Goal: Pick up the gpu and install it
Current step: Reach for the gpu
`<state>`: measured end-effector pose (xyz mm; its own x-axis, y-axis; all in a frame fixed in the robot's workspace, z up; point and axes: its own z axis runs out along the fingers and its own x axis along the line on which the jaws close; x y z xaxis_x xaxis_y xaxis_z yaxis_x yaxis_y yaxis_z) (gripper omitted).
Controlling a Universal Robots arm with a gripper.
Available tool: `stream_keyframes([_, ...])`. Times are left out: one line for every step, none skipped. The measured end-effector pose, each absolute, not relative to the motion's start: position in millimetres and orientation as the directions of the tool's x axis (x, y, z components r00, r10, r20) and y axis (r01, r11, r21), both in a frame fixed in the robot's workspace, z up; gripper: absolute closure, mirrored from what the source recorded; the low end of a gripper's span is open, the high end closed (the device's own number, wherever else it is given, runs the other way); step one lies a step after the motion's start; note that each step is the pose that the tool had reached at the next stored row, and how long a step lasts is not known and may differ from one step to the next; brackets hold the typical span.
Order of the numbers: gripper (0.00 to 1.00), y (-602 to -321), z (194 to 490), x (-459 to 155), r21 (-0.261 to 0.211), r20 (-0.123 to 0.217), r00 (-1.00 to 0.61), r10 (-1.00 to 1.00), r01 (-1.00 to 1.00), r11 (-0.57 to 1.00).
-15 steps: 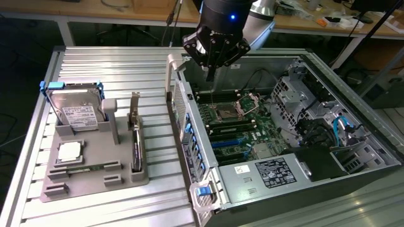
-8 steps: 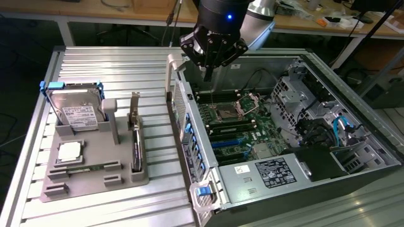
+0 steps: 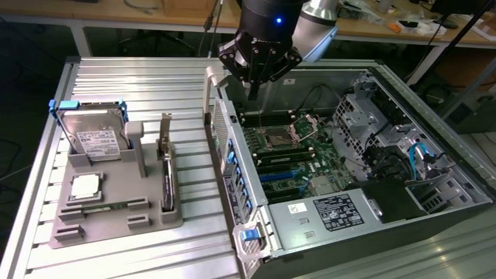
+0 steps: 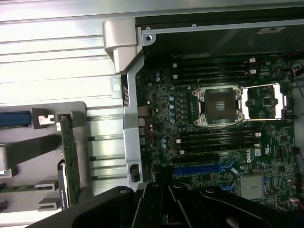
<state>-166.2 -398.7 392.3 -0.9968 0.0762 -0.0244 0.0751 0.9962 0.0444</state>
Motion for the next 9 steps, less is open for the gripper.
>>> stream_keyframes([0.89,-398.7,392.3,-166.8,0.044,-0.024,-0.997,0.076,0.075,0.996])
stream_keyframes([0.89,-398.7,392.3,-167.5,0.044,-0.024,-0.997,0.076,0.075,0.996])
stream_keyframes([0.89,-398.7,392.2,-168.0,0.044,-0.024,-0.997,0.076,0.075,0.996])
stream_keyframes([0.89,-398.7,392.2,-168.6,0.044,-0.024,-0.997,0.076,0.075,0.996])
stream_keyframes([0.89,-398.7,392.2,-169.1,0.044,-0.024,-0.997,0.076,0.075,0.996])
stream_keyframes([0.89,-398.7,392.2,-169.5,0.044,-0.024,-0.997,0.076,0.075,0.996])
stream_keyframes([0.89,-398.7,392.2,-170.0,0.044,-0.024,-0.997,0.076,0.075,0.996])
stream_keyframes([0.89,-398.7,392.2,-170.5,0.044,-0.024,-0.997,0.076,0.075,0.996])
stream_keyframes([0.89,-398.7,392.2,-171.0,0.044,-0.024,-0.997,0.076,0.075,0.996])
